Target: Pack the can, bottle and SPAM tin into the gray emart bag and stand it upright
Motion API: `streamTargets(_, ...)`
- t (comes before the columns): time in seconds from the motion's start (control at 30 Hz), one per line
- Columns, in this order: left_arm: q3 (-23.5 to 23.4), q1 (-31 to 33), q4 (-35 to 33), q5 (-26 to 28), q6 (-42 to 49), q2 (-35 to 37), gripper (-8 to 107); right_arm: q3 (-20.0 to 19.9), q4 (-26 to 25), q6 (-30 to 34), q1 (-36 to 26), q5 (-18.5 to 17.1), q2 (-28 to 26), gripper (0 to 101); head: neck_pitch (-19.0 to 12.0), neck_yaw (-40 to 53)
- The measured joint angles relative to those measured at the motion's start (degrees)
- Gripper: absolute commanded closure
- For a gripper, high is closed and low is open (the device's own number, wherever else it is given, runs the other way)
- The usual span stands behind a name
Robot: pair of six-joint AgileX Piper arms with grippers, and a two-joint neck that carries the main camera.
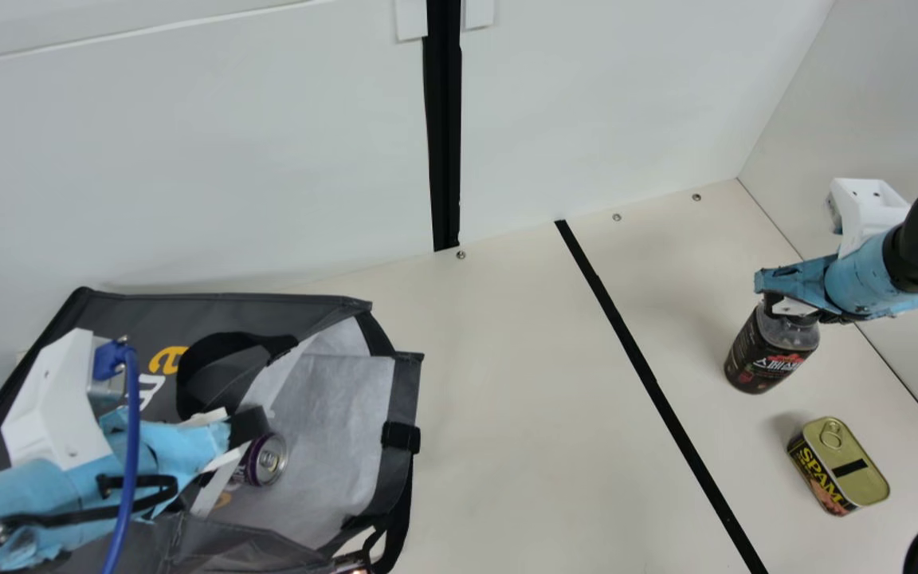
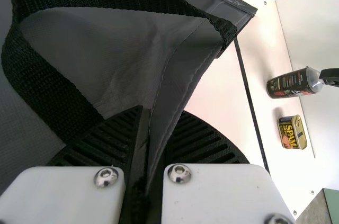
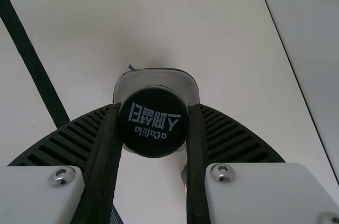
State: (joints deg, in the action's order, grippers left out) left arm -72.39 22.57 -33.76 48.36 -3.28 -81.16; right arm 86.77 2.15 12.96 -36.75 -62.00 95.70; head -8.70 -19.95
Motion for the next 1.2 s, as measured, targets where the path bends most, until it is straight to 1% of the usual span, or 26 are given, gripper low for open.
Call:
streamTargets(0.1,0.0,0.0,0.0,0.0,0.0,0.0,107,0.3,0.5,0.5,0.0,-0.1,0.2,101,0.0,0.1)
streamTargets(0.33,0.0,0.0,0.0,0.0,0.0,0.0,107,1.4,3.2,2.1,0.1,-2.3,0.0,101,0.0,0.0)
streamTargets(0.6,0.0,0.0,0.0,0.0,0.0,0.0,107,2.7,5.1,4.8,1.5,-2.3,-1.2,101,0.0,0.0)
streamTargets(0.67,0.0,0.0,0.0,0.0,0.0,0.0,107,3.0,5.5,5.8,2.0,-2.8,-1.6,101,0.0,0.1)
streamTargets(0.97,0.0,0.0,0.0,0.0,0.0,0.0,107,3.2,7.1,9.0,4.5,-3.7,-3.6,101,0.0,0.0)
streamTargets(1.2,0.0,0.0,0.0,0.0,0.0,0.0,107,2.5,8.3,12.1,6.9,-4.9,-5.7,101,0.0,0.0)
